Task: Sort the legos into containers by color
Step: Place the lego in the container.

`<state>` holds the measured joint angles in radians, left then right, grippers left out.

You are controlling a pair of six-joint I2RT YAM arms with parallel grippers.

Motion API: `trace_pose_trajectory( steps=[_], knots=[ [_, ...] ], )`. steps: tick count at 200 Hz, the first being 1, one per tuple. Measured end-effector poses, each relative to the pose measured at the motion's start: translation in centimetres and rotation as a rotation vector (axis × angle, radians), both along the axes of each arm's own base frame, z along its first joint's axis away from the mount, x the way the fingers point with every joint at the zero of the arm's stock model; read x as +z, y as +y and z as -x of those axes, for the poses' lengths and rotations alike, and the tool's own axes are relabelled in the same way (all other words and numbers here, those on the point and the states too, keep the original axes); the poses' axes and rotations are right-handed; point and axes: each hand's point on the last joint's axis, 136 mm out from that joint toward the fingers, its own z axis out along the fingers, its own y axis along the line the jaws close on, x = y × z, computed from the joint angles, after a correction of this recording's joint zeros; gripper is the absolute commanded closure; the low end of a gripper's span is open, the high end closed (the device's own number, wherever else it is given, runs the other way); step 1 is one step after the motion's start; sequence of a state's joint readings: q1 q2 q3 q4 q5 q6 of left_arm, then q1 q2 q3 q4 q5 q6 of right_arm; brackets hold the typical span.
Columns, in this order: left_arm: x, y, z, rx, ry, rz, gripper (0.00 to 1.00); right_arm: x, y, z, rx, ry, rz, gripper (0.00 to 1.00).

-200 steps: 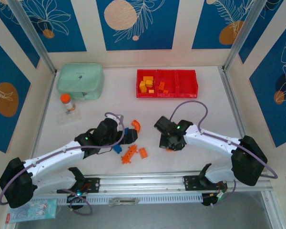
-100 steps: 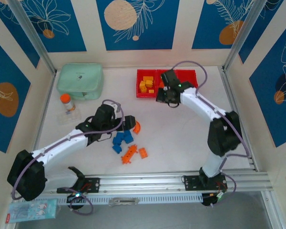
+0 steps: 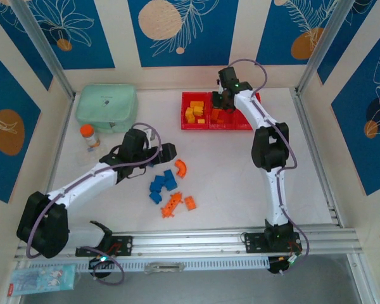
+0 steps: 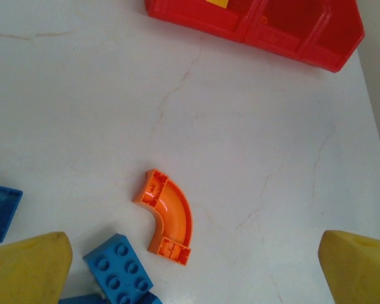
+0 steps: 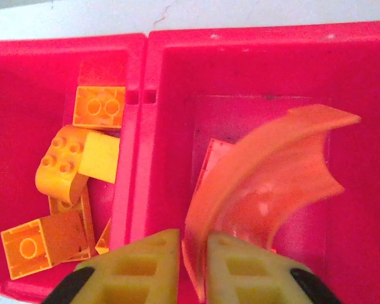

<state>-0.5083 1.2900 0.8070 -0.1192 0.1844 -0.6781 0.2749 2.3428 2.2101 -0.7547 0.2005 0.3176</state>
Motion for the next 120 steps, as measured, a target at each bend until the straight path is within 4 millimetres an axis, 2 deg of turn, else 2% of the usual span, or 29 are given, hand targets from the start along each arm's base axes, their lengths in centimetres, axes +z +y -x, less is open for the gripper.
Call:
trace_pose_trajectory(
  steps=[32, 53, 78, 120],
  knots=[
    [-0.2, -0.1, -0.2, -0.009, 0.012, 0.004, 0.01, 1.2, 0.3, 0.4, 0.025, -0.008, 0.01, 0.69],
    [-0.3, -0.2, -0.1, -0.016, 0.017, 0.009, 0.01, 1.6, 1.1, 1.6, 0.046, 0.001, 0.015, 0.67],
    [0.1, -0.3, 0.0, -0.021, 0.01, 0.018, 0.01, 2.6, 2.0, 4.7, 0.08, 0.014, 0.026, 0.62],
    [2.1, 0.3, 1.2, -0.022, -0.044, 0.048, 0.01, 4.9, 3.8, 11.6, 0.145, 0.001, 0.015, 0.54]
  ],
)
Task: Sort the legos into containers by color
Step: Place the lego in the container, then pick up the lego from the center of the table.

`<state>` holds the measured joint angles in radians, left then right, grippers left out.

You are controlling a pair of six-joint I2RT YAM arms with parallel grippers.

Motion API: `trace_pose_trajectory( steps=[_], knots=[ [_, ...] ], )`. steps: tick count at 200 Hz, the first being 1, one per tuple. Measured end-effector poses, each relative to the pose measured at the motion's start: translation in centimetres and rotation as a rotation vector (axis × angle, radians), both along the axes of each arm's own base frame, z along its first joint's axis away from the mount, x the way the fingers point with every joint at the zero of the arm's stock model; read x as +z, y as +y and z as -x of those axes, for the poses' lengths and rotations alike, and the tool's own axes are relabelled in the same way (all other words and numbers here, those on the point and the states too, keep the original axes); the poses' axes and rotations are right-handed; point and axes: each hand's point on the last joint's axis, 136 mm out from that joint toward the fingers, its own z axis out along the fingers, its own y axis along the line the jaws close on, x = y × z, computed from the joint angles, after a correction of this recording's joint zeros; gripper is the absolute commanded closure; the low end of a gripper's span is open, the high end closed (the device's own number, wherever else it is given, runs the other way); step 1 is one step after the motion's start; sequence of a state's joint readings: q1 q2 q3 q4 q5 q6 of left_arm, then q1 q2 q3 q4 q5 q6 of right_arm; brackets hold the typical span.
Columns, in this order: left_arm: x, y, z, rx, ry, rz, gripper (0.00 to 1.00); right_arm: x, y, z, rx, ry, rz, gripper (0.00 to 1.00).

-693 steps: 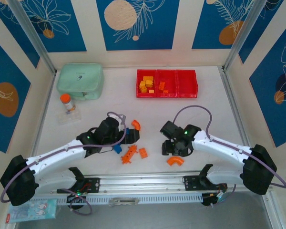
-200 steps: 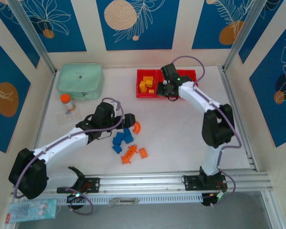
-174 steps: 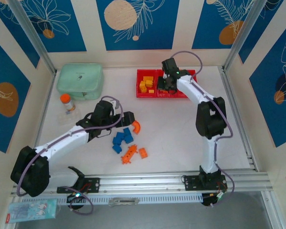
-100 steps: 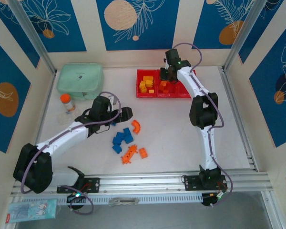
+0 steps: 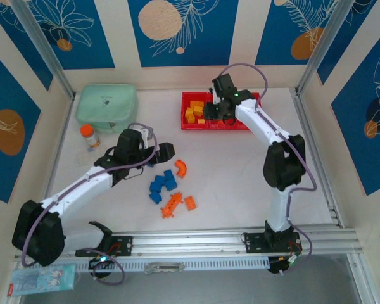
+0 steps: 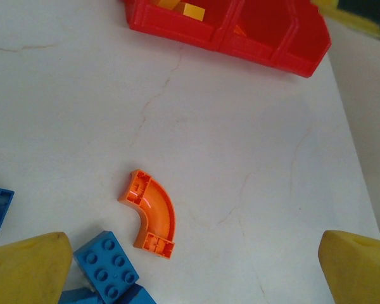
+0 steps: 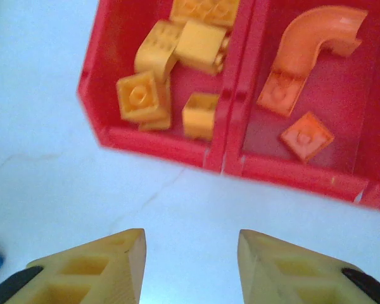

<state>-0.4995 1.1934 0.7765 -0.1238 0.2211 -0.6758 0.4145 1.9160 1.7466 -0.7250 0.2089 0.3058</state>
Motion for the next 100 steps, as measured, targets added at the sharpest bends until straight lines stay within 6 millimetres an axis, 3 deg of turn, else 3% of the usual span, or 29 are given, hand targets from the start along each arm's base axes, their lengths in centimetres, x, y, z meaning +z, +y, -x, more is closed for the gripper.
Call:
trace_pose_trajectory(
  steps=[32, 100],
  knots=[
    [0.4, 0.8, 1.5, 0.0, -0.006, 0.004, 0.01, -0.1, 1.4, 4.9, 0.036, 0.019, -0.016, 0.49],
    [-0.1, 2.6, 4.5, 0.01, 0.019, -0.012, 0.01, -4.9, 5.0, 12.6, 0.079, 0.159, -0.012, 0.37]
  ],
)
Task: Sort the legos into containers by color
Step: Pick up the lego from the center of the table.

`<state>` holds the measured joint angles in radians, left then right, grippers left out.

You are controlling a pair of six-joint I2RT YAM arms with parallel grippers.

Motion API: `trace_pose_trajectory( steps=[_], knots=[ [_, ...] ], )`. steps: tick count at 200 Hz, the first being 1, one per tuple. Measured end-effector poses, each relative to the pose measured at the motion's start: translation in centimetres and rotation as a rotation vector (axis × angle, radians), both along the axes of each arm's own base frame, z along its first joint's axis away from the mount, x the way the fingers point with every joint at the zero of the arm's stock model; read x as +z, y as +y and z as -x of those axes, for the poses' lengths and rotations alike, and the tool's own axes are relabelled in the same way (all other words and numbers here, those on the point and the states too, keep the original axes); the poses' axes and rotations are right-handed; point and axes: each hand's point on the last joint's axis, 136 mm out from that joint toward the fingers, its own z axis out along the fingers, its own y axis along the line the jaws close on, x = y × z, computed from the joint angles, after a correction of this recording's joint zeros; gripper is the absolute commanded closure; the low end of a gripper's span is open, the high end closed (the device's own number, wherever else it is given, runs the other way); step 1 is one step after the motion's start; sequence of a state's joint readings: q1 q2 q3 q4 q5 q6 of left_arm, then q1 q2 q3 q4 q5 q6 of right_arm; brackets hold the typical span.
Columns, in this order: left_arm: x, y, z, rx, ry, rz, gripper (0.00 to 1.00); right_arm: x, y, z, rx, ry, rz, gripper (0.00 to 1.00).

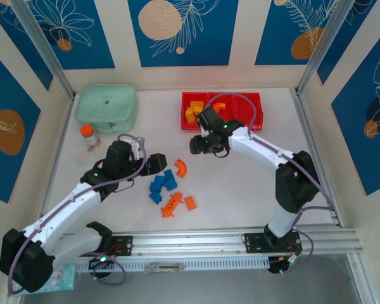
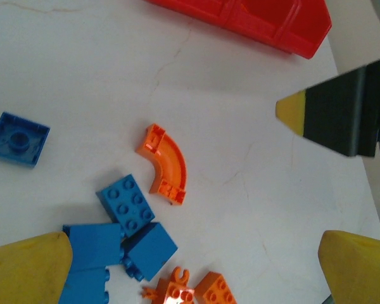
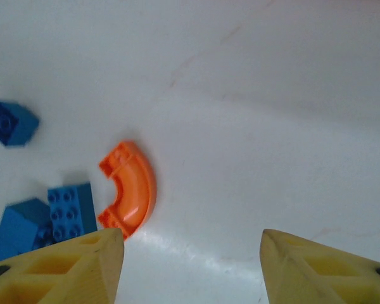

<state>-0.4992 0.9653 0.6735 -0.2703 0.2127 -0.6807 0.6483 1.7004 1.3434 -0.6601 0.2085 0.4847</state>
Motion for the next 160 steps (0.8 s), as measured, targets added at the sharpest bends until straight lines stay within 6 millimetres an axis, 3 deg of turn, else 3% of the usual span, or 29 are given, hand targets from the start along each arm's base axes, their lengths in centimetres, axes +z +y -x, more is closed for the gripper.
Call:
trace_pose_trajectory(
  steps=[35, 67, 124, 160],
  knots=[
    [-0.2, 1.1, 1.5, 0.011, 0.01, -0.013, 0.01, -1.1, 2.6, 3.1, 0.028, 0.04, -0.014, 0.29],
    [-0.8, 2.1, 2.5, 0.03, 0.022, -0.036, 0.01, -1.9, 5.1, 4.2, 0.032, 0.049, -0.04, 0.24],
    [-1.3, 2.8, 3.2, 0.063, 0.026, -0.027, 0.01, -7.8, 6.4, 4.4, 0.036, 0.092, 0.105, 0.22],
    [-1.3, 2.9, 3.3, 0.074, 0.03, -0.015, 0.01, -8.5, 6.5, 3.4, 0.018, 0.066, 0.146, 0.22]
  ],
)
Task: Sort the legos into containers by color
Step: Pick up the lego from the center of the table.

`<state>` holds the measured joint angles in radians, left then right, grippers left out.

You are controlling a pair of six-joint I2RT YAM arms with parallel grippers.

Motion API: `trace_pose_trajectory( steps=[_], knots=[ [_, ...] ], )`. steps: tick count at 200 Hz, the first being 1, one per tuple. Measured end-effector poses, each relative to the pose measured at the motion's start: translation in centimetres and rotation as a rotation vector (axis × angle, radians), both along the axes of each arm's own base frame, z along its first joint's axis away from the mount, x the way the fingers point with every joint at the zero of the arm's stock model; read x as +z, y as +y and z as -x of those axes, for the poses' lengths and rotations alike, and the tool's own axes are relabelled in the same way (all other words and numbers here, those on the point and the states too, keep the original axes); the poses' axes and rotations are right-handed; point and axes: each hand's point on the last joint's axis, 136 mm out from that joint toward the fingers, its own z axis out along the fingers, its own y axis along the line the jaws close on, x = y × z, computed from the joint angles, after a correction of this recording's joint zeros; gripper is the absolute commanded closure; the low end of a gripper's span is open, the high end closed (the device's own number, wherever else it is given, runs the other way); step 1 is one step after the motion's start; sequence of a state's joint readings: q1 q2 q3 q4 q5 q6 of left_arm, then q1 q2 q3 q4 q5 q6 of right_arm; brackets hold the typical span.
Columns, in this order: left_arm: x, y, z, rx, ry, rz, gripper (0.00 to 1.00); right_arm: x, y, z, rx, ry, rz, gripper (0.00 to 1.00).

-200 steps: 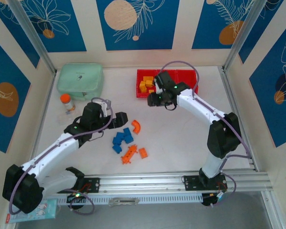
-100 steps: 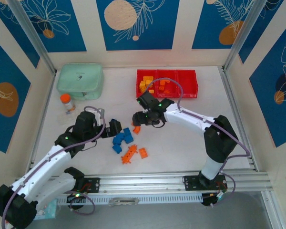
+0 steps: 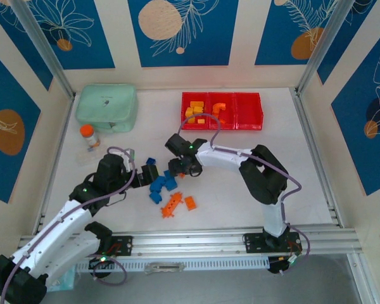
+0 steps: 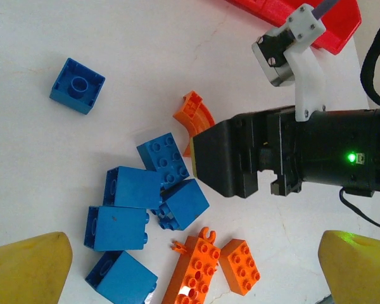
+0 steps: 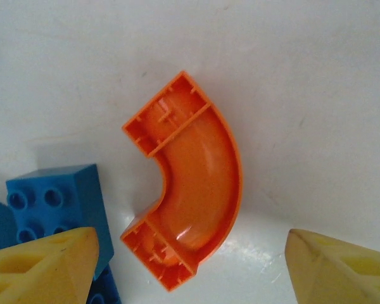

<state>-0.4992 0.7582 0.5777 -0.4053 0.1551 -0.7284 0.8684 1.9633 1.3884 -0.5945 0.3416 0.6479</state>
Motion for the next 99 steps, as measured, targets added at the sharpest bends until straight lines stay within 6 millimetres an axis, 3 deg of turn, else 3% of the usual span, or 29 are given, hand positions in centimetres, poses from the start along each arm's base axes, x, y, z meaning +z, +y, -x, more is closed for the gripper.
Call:
trace_pose_trajectory(
  steps=[27, 99],
  knots=[
    [0.0, 0.0, 0.0, 0.0, 0.0, 0.0, 0.01, -0.1, 0.4, -1.0, -0.01, -0.025, 0.014, 0.23],
    [0.1, 0.2, 0.1, 0.005, -0.004, -0.003, 0.01, -1.9, 0.7, -2.6, -0.026, -0.026, 0.058, 0.38]
  ],
)
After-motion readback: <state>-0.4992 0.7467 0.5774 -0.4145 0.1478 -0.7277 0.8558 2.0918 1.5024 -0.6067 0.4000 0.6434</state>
